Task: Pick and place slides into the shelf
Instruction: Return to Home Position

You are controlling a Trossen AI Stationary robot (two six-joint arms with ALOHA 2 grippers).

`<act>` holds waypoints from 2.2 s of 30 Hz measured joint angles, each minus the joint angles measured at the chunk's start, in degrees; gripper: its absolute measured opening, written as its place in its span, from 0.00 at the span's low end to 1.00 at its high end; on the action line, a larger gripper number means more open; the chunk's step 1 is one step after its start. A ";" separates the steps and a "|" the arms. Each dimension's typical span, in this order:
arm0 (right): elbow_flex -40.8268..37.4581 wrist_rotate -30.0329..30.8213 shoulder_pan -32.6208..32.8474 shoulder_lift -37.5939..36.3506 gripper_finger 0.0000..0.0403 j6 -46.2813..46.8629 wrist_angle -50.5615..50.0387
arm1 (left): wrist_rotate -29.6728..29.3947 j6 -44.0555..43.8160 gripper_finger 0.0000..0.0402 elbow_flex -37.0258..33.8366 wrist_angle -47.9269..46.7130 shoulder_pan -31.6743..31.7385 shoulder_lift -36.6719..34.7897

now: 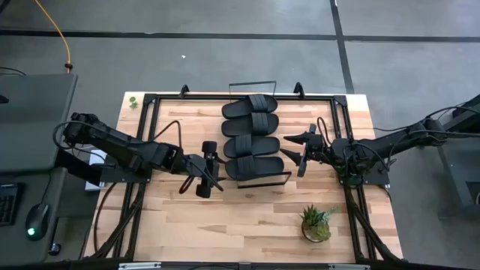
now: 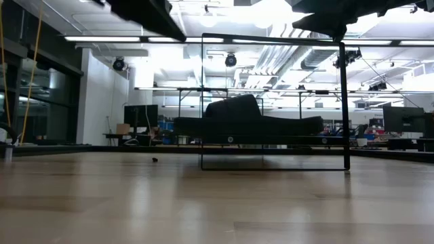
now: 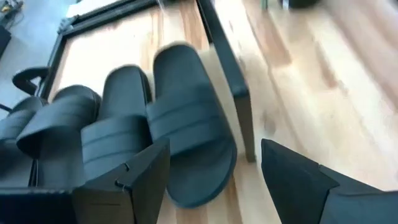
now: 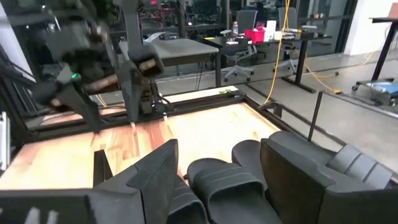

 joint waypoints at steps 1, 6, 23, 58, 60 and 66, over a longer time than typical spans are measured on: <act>0.00 -0.02 -0.02 0.00 0.54 -0.70 0.01 | 0.14 -0.74 0.58 0.55 0.14 0.01 -0.17; 0.00 -0.02 -0.02 0.00 0.54 -2.55 0.21 | 0.62 -3.15 0.57 1.53 0.65 0.00 -0.58; 0.00 12.84 -0.02 -0.15 0.54 -6.22 6.47 | 2.92 -2.93 0.57 1.51 10.40 2.96 1.21; 0.04 -21.96 -14.54 -6.35 0.54 1.26 1.79 | 0.36 -3.10 0.57 -13.76 14.55 14.97 -17.90; 0.04 -21.44 -13.69 -8.26 0.54 1.04 0.43 | 1.29 -3.11 0.57 -15.19 15.39 14.50 -19.93; -2.45 -19.41 -9.53 -14.18 0.54 -0.92 2.06 | 1.19 -3.62 0.57 -18.53 15.48 14.12 -26.08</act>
